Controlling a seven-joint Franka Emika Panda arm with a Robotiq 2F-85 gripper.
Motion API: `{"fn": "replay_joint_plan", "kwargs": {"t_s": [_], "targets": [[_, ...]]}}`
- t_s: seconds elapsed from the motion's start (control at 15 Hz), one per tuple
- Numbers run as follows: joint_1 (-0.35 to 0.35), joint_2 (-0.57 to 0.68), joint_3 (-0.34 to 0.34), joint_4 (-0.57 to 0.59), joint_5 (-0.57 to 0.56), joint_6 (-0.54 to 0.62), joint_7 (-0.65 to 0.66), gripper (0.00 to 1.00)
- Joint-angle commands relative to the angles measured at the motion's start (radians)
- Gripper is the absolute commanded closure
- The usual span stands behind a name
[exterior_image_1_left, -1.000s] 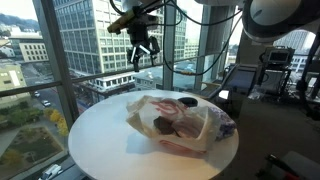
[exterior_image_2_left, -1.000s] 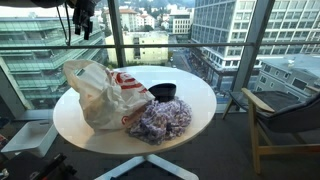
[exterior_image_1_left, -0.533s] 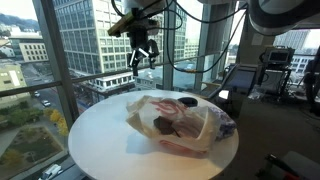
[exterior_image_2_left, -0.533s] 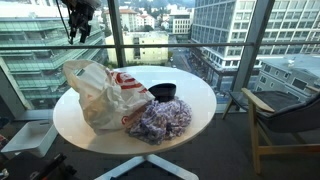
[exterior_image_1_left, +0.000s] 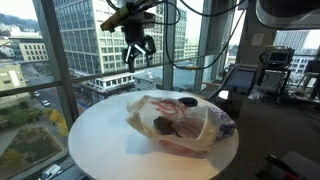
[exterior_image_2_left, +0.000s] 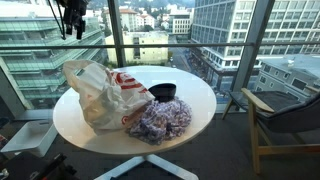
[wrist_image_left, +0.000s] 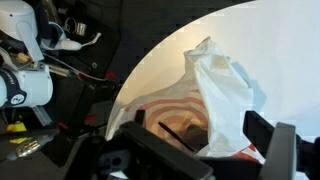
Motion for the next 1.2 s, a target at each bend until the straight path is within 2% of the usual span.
{"fn": "replay_joint_plan", "kwargs": {"t_s": [0.0, 0.13, 0.4, 0.6, 0.67, 1.0, 1.13], "targets": [[0.027, -0.185, -0.017, -0.237, -0.068, 0.149, -0.011, 0.00], [0.023, -0.239, -0.034, -0.325, -0.108, 0.225, 0.021, 0.00], [-0.019, -0.308, -0.070, -0.517, -0.085, 0.333, 0.051, 0.00], [-0.044, -0.351, -0.087, -0.673, -0.082, 0.389, 0.020, 0.00], [-0.080, -0.362, -0.051, -0.719, -0.101, 0.395, 0.015, 0.00], [-0.114, -0.447, -0.030, -0.985, -0.133, 0.490, -0.014, 0.00], [-0.129, -0.472, -0.027, -1.094, -0.150, 0.562, -0.018, 0.00]]}}
